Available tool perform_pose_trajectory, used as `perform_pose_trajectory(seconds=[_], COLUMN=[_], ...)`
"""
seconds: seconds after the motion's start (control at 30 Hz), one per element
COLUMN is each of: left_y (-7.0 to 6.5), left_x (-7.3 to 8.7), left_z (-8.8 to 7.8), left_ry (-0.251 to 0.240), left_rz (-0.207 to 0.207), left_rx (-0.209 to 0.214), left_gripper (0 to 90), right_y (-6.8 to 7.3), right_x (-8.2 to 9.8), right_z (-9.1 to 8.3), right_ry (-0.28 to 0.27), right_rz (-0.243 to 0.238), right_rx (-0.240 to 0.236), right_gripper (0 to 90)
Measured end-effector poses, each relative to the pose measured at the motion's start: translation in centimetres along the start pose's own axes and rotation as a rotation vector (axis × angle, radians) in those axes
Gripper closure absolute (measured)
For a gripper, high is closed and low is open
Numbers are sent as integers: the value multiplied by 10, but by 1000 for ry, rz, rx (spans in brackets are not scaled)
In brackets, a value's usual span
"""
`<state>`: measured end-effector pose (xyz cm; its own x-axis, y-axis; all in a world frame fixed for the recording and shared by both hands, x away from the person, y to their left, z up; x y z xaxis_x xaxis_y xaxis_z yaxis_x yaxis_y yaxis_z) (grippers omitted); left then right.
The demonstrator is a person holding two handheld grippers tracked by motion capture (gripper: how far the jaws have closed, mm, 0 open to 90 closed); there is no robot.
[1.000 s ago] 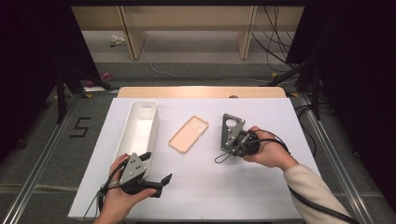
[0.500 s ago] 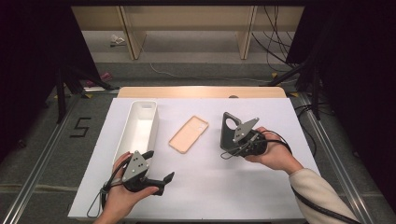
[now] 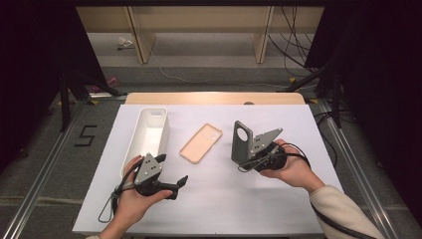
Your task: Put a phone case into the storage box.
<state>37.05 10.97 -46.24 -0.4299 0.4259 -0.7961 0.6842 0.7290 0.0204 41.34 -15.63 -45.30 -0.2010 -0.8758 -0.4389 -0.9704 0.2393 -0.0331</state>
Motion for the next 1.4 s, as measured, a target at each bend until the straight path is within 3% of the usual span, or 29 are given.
perform_pose_trajectory(seconds=[0.5,0.77,0.87,1.03,1.4], left_y=[1,8,11,11,1], left_x=[-8,-30,-40,-49,-87], left_z=[5,9,15,20,41], left_ry=[6,3,17,49,113], left_rz=[-5,-21,-50,-45,-23], left_rx=[8,19,36,45,91], left_gripper=[40,52,67,79,129], right_y=[19,32,38,44,50], right_x=[-3,-7,-9,-11,-15], right_z=[-3,0,2,4,5], right_ry=[-30,-25,-28,-28,-29], right_rz=[-22,-49,-60,-75,-98], right_rx=[-18,-23,-26,-33,-35], right_gripper=[889,889,889,889,890])
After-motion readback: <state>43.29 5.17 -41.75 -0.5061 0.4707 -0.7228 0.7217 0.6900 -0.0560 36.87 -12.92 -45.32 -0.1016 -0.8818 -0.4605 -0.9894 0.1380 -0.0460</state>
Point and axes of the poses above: each handheld gripper's, and its own axes: z roughly forward along the jaws, x roughly out of its underside, y roughly to its left, the point moved 7 cm from there along z, roughly forward along the jaws, and after that the axes turned 14 degrees about y, right-handed, at the moved point
